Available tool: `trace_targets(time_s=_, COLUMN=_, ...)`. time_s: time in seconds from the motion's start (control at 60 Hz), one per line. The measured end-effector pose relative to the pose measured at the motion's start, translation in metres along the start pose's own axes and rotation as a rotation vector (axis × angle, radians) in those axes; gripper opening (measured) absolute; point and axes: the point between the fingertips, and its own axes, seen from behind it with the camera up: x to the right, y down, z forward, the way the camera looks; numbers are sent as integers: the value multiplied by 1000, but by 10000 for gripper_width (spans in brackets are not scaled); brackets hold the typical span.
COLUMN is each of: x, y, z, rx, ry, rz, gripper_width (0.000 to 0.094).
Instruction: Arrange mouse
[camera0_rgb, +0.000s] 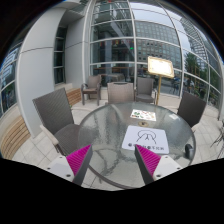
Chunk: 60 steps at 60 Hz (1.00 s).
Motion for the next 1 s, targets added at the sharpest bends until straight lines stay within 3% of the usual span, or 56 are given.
trace_targets(time_s=0.183, x=41, y=63, z=0, rx=-89, ry=58, rz=64, gripper_width=861)
trace_targets(time_s=0.2, x=40, y=50, z=-12, rx=-107, ry=68, rz=72, gripper_width=861)
trace_targets(time_s=0.367, x=135, y=124, z=-6, rx=-190, ry=189, rz=124, gripper_width=860)
trace_targets(time_s=0.55, x=262, y=161, z=-9, rx=-253, ry=348, rz=184, gripper_width=862)
trace_targets(time_s=0.717, x=359, y=159, z=18, rx=-265, ry=434, rz=201, gripper_width=844)
trace_targets(time_s=1.0, x=452, y=135, z=94, rx=-254, ry=428, rz=162, gripper_width=838)
